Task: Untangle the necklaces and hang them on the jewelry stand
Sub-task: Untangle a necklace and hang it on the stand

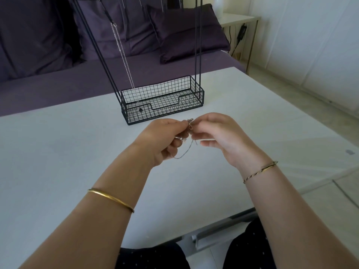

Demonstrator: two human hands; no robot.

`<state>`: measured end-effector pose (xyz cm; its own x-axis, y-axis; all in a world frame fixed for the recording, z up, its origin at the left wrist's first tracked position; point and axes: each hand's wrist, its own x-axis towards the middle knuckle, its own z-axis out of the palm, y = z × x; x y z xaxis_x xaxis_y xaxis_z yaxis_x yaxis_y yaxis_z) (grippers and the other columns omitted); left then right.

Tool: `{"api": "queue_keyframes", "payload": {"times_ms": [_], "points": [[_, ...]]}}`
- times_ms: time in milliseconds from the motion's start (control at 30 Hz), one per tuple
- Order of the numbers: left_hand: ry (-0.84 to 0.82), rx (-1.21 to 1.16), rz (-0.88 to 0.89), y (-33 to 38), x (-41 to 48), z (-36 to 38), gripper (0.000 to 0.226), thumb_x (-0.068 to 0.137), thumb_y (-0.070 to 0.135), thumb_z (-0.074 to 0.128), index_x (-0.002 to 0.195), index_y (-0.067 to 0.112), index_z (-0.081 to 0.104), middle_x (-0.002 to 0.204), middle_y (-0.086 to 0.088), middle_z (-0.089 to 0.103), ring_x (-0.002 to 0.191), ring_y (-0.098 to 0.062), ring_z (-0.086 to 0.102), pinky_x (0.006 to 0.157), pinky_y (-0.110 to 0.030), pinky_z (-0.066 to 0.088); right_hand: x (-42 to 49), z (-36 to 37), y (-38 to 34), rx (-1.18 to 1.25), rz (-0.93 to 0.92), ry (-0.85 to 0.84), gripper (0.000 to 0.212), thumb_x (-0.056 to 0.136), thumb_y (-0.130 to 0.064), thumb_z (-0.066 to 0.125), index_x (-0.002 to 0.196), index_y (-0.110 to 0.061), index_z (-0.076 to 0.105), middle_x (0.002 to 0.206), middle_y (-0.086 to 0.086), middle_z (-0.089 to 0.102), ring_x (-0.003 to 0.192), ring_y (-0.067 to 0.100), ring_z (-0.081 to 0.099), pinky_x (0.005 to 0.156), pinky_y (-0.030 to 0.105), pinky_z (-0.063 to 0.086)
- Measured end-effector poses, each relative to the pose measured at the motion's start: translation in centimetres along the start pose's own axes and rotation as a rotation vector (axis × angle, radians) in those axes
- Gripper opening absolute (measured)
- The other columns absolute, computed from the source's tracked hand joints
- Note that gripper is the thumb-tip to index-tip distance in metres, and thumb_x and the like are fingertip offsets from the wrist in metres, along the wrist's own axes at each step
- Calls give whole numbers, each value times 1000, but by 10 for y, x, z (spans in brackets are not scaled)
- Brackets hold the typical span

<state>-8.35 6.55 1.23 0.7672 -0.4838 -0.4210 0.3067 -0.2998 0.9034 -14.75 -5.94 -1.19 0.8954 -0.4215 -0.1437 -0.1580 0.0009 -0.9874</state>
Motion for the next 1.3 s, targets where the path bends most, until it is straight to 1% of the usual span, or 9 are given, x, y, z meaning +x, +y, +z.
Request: {"api": "queue_keyframes", "payload": {"times_ms": [100,200,333,400,500,600,833,1133,1300], "points": [[18,-8,-2,0,1,-1,14,94,23,59,91,11,64,73,-1,59,49,-6,43,35,-13,30,-2,8,4,-75,-136,-5,17,79,-6,70,95,-6,63,81,8,71,71,11,65,68,22,49],[42,-8,14,1,0,0,13,92,22,61,90,10,62,65,1,57,50,-6,45,35,-13,32,-1,10,6,-112,-234,57,7,83,-2,66,84,-8,63,73,4,69,60,11,65,64,26,53],[120,44,37,-1,2,-3,10,91,18,63,84,10,62,65,0,54,50,-6,46,37,-12,36,3,6,5,-155,-274,139,18,84,-1,63,76,-17,63,68,1,64,48,4,57,61,24,52],[135,14,22,0,2,-4,12,91,17,63,82,10,62,66,-1,50,53,-9,44,39,-14,40,3,6,5,-146,-263,133,18,86,-5,62,75,-19,63,69,0,62,52,5,55,58,18,49],[158,-139,-51,1,4,-7,16,89,13,63,73,10,62,76,-3,54,69,-13,48,56,-22,53,4,5,6,-138,-219,140,17,88,-9,60,75,-20,61,76,0,61,69,12,56,69,27,48],[215,-170,-113,-2,8,-11,20,86,17,67,66,16,66,87,0,59,82,-14,50,78,-32,54,5,0,3,44,-101,129,15,90,-10,57,77,-17,59,81,0,65,76,13,60,76,31,50],[210,-140,-98,-4,11,-8,25,94,19,52,69,19,56,73,7,67,74,-7,61,79,-32,38,6,4,-1,570,101,87,15,93,-6,51,79,-10,55,66,4,65,67,19,66,76,34,55],[308,-122,55,-4,9,-13,24,93,12,48,70,16,51,58,4,51,59,-11,53,72,-29,43,11,3,2,651,97,221,10,95,-9,44,86,-12,49,82,9,70,80,23,67,79,37,56],[359,-221,141,-3,12,-12,22,94,9,47,72,13,49,57,1,48,57,-14,48,71,-28,50,11,8,1,843,122,156,15,97,-5,39,82,-8,44,54,6,55,57,23,67,67,38,58]]}}
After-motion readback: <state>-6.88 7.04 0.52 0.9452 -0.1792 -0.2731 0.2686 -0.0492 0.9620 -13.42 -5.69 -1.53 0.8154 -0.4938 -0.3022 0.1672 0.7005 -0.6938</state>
